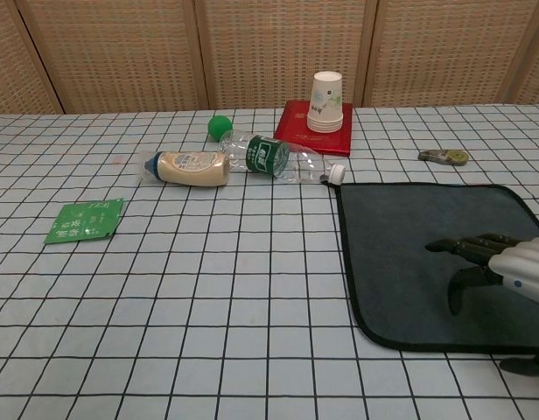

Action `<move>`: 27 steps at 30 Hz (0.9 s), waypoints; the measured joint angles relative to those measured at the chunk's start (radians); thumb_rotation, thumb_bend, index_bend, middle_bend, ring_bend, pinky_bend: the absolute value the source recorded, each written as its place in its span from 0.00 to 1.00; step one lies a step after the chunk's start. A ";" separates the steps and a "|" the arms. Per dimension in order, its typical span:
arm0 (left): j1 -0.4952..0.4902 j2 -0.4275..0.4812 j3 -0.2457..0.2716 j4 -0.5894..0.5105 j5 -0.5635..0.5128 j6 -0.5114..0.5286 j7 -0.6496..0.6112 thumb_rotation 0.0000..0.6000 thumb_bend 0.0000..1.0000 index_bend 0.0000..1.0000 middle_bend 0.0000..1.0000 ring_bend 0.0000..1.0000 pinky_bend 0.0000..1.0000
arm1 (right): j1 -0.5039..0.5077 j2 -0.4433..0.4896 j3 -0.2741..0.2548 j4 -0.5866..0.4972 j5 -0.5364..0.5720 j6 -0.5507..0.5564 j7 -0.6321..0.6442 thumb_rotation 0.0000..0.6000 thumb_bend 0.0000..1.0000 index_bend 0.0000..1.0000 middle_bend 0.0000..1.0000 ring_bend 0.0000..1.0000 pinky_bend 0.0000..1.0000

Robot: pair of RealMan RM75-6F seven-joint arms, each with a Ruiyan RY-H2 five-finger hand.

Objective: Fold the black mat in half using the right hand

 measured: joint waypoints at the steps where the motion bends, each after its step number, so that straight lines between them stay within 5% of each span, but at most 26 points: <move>1: 0.000 0.000 0.000 0.000 0.000 -0.001 -0.001 1.00 0.00 0.00 0.00 0.00 0.00 | 0.001 -0.003 0.000 0.002 0.002 0.000 -0.006 1.00 0.38 0.43 0.00 0.00 0.00; 27: -0.001 0.004 -0.002 0.002 -0.005 -0.006 -0.019 1.00 0.00 0.00 0.00 0.00 0.00 | 0.029 -0.052 -0.006 0.074 0.051 0.016 -0.068 1.00 0.41 0.46 0.00 0.00 0.00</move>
